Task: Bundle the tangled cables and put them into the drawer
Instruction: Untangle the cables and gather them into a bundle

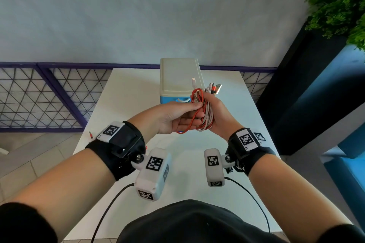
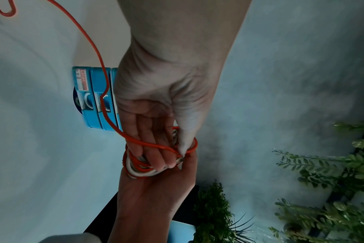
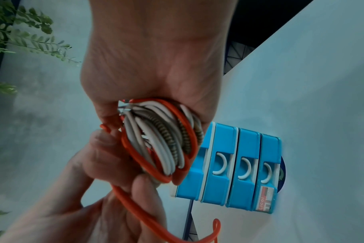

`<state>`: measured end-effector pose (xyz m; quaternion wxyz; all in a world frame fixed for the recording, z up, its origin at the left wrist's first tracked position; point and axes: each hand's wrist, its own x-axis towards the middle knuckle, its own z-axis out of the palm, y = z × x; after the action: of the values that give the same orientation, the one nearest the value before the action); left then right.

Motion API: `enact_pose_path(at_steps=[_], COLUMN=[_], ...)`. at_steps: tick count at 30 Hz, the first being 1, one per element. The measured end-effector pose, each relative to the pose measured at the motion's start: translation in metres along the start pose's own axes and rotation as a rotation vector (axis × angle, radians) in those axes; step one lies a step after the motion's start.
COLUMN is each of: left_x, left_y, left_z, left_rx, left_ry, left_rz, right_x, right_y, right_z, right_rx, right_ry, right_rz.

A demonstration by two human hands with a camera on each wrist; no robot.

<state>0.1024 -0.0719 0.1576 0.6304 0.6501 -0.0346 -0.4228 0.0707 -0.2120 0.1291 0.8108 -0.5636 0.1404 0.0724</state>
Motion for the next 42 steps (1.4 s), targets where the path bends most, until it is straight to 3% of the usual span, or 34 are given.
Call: enact_pose_path(at_steps=[10, 13, 17, 22, 25, 27, 29, 31, 34, 38, 42], left_x=[0.001, 0.0, -0.001, -0.005, -0.005, -0.002, 0.003, 0.01, 0.015, 0.018, 0.02], left_y=[0.001, -0.004, -0.007, -0.026, -0.049, -0.056, -0.053, -0.046, -0.03, -0.012, -0.009], left_z=[0.005, 0.007, 0.004, -0.018, -0.025, -0.025, -0.024, -0.026, -0.029, -0.027, -0.022], left_rx=[0.055, 0.126, 0.117, 0.009, 0.214, 0.406, 0.646, 0.863, 0.836, 0.842, 0.869], left_ry=[0.029, 0.03, -0.008, -0.271, -0.376, -0.336, -0.194, 0.055, 0.329, 0.386, 0.412], left_rz=[0.007, 0.0, -0.043, -0.227, -0.29, -0.287, -0.197, 0.001, 0.285, 0.488, 0.568], right_x=[-0.016, -0.009, -0.006, 0.002, 0.002, -0.001, -0.004, -0.006, -0.008, -0.01, -0.011], right_y=[-0.01, 0.0, 0.001, -0.011, -0.02, -0.023, -0.023, -0.022, -0.023, -0.019, -0.017], right_z=[0.004, 0.004, 0.001, -0.014, -0.022, -0.019, -0.014, -0.011, -0.008, -0.004, 0.0], right_rx=[0.054, -0.172, -0.275, -0.17, -0.051, 0.019, 0.045, 0.024, -0.093, -0.294, -0.339], right_ry=[-0.138, -0.039, 0.124, 0.345, 0.372, 0.319, 0.243, 0.172, 0.126, 0.121, 0.076], right_rz=[0.013, -0.092, -0.144, -0.238, -0.257, -0.233, -0.198, -0.15, -0.101, -0.089, -0.051])
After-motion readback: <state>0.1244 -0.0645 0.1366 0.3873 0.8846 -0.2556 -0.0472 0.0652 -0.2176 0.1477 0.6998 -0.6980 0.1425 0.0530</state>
